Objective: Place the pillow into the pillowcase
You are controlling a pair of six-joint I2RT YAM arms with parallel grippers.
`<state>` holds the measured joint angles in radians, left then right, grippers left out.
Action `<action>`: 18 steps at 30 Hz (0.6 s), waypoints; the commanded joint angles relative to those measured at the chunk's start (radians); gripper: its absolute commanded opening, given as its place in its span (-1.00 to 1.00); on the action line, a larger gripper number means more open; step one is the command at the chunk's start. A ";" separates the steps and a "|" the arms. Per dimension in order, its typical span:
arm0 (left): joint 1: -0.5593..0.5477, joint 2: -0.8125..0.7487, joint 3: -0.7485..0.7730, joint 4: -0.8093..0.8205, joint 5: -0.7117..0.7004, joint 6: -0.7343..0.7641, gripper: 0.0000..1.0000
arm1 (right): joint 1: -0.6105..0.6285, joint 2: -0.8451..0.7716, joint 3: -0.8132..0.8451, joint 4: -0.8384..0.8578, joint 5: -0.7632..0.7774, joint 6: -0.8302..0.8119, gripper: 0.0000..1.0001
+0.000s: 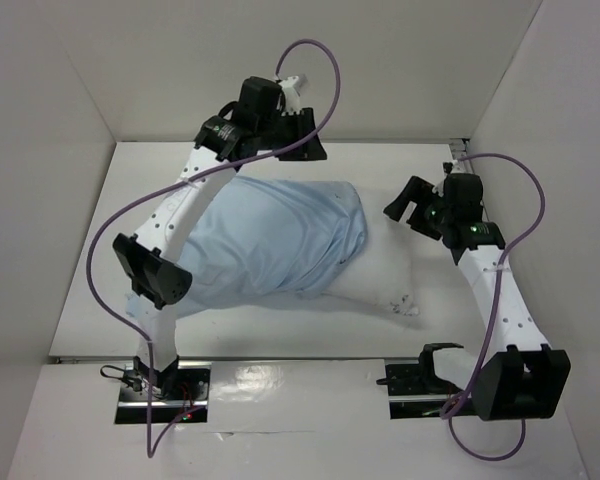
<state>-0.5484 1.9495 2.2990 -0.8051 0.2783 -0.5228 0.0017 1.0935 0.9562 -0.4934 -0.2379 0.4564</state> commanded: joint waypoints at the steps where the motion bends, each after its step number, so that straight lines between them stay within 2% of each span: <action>1: -0.022 0.107 0.083 0.026 -0.045 0.006 0.09 | -0.005 0.058 0.099 0.041 0.026 0.011 0.85; 2: -0.022 0.150 0.094 0.026 -0.045 0.006 0.22 | -0.005 0.071 0.114 0.041 0.040 0.011 0.85; 5: -0.022 0.190 0.103 0.026 -0.054 0.015 0.42 | -0.005 0.092 0.150 0.041 0.051 -0.010 0.85; 8: -0.031 0.239 0.103 0.026 -0.022 0.026 0.53 | -0.014 0.135 0.150 0.029 0.063 -0.010 0.88; 10: -0.053 0.279 0.103 0.026 0.007 0.035 0.53 | -0.028 0.170 0.139 0.074 0.020 0.004 0.91; 11: -0.053 0.291 0.112 0.017 0.028 0.035 0.46 | -0.037 0.183 0.121 0.093 0.003 0.004 0.91; 13: -0.053 0.304 0.112 0.004 0.094 0.046 0.18 | -0.037 0.225 0.111 0.121 -0.023 0.014 0.91; 14: -0.053 0.304 0.103 -0.008 0.111 0.055 -0.34 | -0.037 0.239 0.087 0.145 -0.037 0.028 0.85; 16: -0.053 0.273 0.091 -0.008 0.124 0.055 -0.85 | -0.037 0.273 0.063 0.192 -0.114 0.037 0.69; 17: -0.053 0.246 0.079 -0.008 0.124 0.055 -1.00 | -0.019 0.273 0.034 0.209 -0.144 0.051 0.52; 18: -0.053 0.232 0.079 -0.008 0.124 0.055 -1.00 | 0.003 0.273 0.018 0.225 -0.164 0.051 -0.11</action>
<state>-0.5976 2.2608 2.3753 -0.8215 0.3378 -0.4927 -0.0280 1.3613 1.0161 -0.3626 -0.2974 0.4774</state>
